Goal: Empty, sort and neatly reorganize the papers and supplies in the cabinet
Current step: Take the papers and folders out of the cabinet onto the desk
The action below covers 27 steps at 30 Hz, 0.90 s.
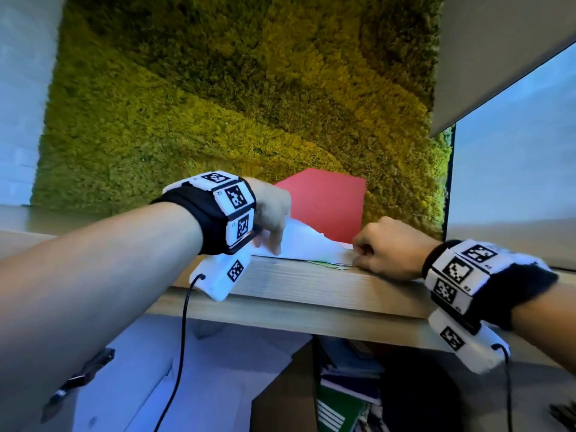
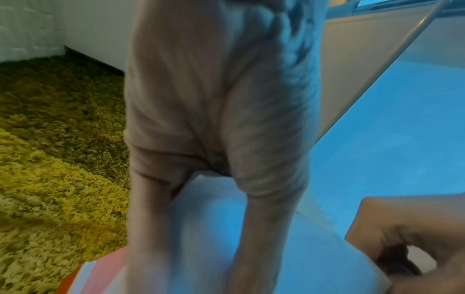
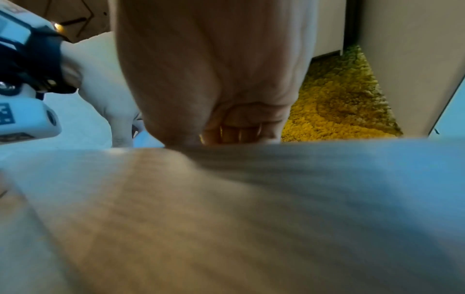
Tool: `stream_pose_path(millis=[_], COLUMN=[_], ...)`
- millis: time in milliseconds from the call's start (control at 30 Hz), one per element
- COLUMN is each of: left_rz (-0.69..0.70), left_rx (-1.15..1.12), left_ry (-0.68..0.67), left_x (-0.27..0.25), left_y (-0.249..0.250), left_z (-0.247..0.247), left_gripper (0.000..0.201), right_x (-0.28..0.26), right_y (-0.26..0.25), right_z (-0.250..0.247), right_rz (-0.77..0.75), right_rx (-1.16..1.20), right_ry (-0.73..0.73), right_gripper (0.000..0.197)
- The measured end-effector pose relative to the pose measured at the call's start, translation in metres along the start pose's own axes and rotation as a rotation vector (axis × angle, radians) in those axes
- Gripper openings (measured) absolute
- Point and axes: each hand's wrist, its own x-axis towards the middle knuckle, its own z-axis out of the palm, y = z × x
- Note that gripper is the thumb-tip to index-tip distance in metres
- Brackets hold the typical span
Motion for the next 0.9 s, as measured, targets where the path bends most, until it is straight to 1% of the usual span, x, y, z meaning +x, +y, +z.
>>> stream_pose_path(millis=[67,133,200,300,367,467,500,567,667,700,767,833,900], left_rz=[-0.009,-0.003,-0.006,-0.062,-0.118,-0.189,-0.202,-0.218,-0.193,-0.180,-0.165,-0.095,0.058], left_rx=[0.107,0.219,0.334,0.425,0.384,0.214,0.151,0.059,0.041,0.047,0.062,0.078,0.086], left_ry=[0.036,0.151,0.256,0.338,0.363,0.417,0.446,0.498,0.554,0.572,0.640,0.780,0.965], left_x=[-0.002,-0.003,-0.006,-0.007,-0.010,-0.022,-0.028,-0.039,-0.058,-0.064,-0.072,-0.078,-0.086], left_y=[0.004,0.008,0.008,-0.003,-0.010,-0.012,-0.012,-0.007,0.009,0.015,0.023,0.025,0.023], left_z=[0.001,0.004,0.013,0.030,0.045,0.059,0.062,0.067,0.075,0.079,0.091,0.109,0.130], left_gripper=[0.034,0.030,0.028,0.027,0.021,0.012,0.014,0.025,0.026,0.027,0.030,0.028,0.024], right_x=[-0.006,-0.012,-0.016,-0.023,-0.030,-0.048,-0.054,-0.065,-0.079,-0.083,-0.091,-0.096,-0.104], right_y=[-0.002,-0.003,-0.004,-0.007,-0.009,-0.014,-0.016,-0.020,-0.027,-0.030,-0.038,-0.048,-0.064], right_z=[0.007,0.012,0.016,0.024,0.029,0.036,0.039,0.045,0.054,0.059,0.066,0.070,0.072], right_rz=[0.028,0.042,0.026,0.014,0.036,0.069,0.065,0.039,0.026,0.034,0.056,0.065,0.038], right_rx=[0.049,0.118,0.205,0.292,0.301,0.314,0.322,0.343,0.372,0.366,0.332,0.317,0.317], right_ry=[0.079,0.138,0.166,0.197,0.265,0.412,0.450,0.512,0.538,0.534,0.562,0.635,0.698], right_gripper=[0.018,0.014,0.019,0.021,0.023,0.026,0.028,0.028,0.021,0.021,0.030,0.033,0.026])
